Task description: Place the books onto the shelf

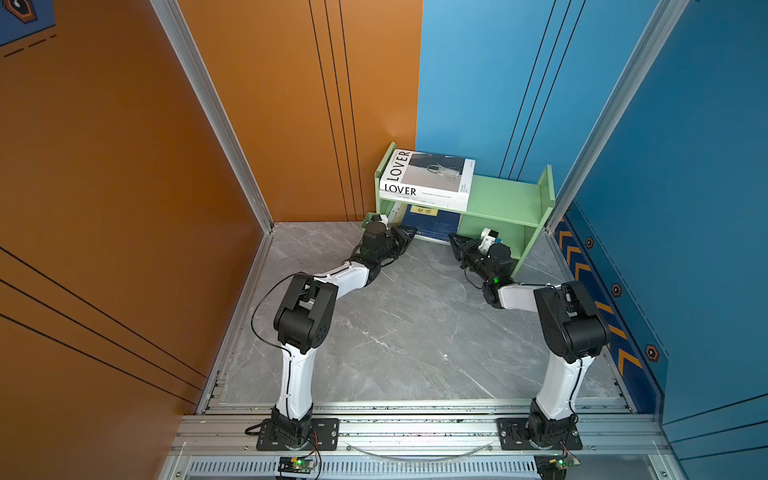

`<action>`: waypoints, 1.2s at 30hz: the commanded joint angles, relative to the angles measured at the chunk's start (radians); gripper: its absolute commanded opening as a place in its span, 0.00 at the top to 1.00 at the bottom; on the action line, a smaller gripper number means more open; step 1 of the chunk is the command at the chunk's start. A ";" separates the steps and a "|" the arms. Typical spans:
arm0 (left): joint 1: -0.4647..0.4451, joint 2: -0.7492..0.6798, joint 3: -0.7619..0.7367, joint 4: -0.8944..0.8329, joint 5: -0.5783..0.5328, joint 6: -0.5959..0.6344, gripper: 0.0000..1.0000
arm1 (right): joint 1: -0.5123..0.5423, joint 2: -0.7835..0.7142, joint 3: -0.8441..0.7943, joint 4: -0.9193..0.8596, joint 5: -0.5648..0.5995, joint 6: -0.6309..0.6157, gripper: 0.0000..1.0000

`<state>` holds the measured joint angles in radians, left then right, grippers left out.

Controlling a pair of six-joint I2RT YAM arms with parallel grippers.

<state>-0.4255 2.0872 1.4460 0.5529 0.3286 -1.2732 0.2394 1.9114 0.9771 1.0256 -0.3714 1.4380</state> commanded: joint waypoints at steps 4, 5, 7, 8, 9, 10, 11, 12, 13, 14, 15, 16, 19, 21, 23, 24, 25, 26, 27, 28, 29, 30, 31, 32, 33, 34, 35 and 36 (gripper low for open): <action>-0.006 0.049 0.068 0.011 0.005 -0.027 0.74 | 0.004 0.008 0.034 0.091 -0.029 0.007 0.95; -0.007 0.051 0.071 0.019 0.007 -0.034 0.76 | 0.004 0.009 0.032 0.092 -0.028 0.007 0.94; -0.006 0.052 0.074 0.027 0.003 -0.036 0.81 | 0.004 0.010 0.032 0.096 -0.027 0.007 0.91; -0.006 0.051 0.075 0.027 -0.001 -0.029 0.84 | 0.002 0.009 0.031 0.094 -0.026 0.007 0.87; -0.003 0.051 0.079 0.028 -0.001 -0.018 0.85 | 0.003 0.008 0.030 0.093 -0.024 0.007 0.83; -0.002 0.051 0.082 0.034 0.001 -0.009 0.86 | 0.001 0.006 0.029 0.091 -0.023 0.005 0.79; -0.001 0.053 0.083 0.043 0.004 0.000 0.87 | -0.003 0.005 0.027 0.085 -0.022 0.003 0.71; 0.002 0.053 0.085 0.059 0.008 0.008 0.88 | -0.006 0.000 0.023 0.074 -0.020 -0.003 0.62; 0.005 0.055 0.085 0.069 0.011 0.011 0.89 | -0.010 -0.006 0.022 0.061 -0.018 -0.008 0.57; 0.008 0.056 0.084 0.077 0.010 0.012 0.91 | -0.015 -0.012 0.018 0.048 -0.018 -0.015 0.54; 0.012 0.060 0.082 0.084 0.010 0.011 0.92 | -0.020 -0.020 0.013 0.037 -0.015 -0.022 0.52; 0.016 0.063 0.081 0.094 0.011 0.009 0.92 | -0.026 -0.028 0.008 0.027 -0.014 -0.029 0.52; 0.027 0.078 0.082 0.131 0.017 -0.008 0.92 | -0.039 -0.061 -0.004 -0.035 -0.008 -0.074 0.51; 0.034 0.093 0.101 0.141 0.028 -0.019 0.92 | -0.045 -0.092 -0.008 -0.096 -0.003 -0.117 0.51; 0.034 0.105 0.120 0.142 0.034 -0.020 0.92 | -0.048 -0.117 -0.008 -0.154 0.004 -0.151 0.51; 0.035 0.112 0.131 0.141 0.035 -0.023 0.92 | -0.050 -0.131 -0.008 -0.184 0.008 -0.168 0.51; 0.034 0.119 0.140 0.142 0.038 -0.027 0.92 | -0.052 -0.141 -0.009 -0.205 0.012 -0.182 0.51; 0.034 0.126 0.149 0.142 0.039 -0.032 0.92 | -0.054 -0.151 -0.009 -0.226 0.017 -0.197 0.51; 0.034 0.130 0.155 0.142 0.038 -0.034 0.92 | -0.054 -0.159 -0.008 -0.246 0.020 -0.208 0.51; 0.033 0.134 0.160 0.143 0.035 -0.038 0.92 | -0.057 -0.165 -0.009 -0.263 0.023 -0.216 0.51; 0.033 0.138 0.163 0.145 0.031 -0.043 0.92 | -0.056 -0.170 -0.008 -0.273 0.023 -0.221 0.51; 0.033 0.142 0.164 0.149 0.028 -0.050 0.92 | -0.057 -0.173 -0.008 -0.277 0.023 -0.225 0.51; 0.033 0.148 0.166 0.160 0.027 -0.062 0.92 | -0.057 -0.174 -0.008 -0.278 0.022 -0.226 0.51; 0.033 0.153 0.168 0.175 0.026 -0.076 0.92 | -0.057 -0.174 -0.009 -0.280 0.020 -0.228 0.51; 0.032 0.158 0.169 0.186 0.027 -0.089 0.92 | -0.056 -0.172 -0.009 -0.281 0.018 -0.229 0.51; 0.032 0.161 0.172 0.197 0.027 -0.101 0.92 | -0.057 -0.171 -0.009 -0.281 0.018 -0.230 0.51; 0.030 0.166 0.175 0.204 0.029 -0.109 0.92 | -0.056 -0.169 -0.010 -0.281 0.017 -0.231 0.51; 0.029 0.166 0.178 0.204 0.030 -0.110 0.92 | -0.056 -0.167 -0.011 -0.283 0.018 -0.232 0.51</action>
<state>-0.3977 2.2353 1.5810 0.6899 0.3450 -1.3571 0.1886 1.7512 0.9722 0.7746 -0.3618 1.2442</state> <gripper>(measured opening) 0.122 0.489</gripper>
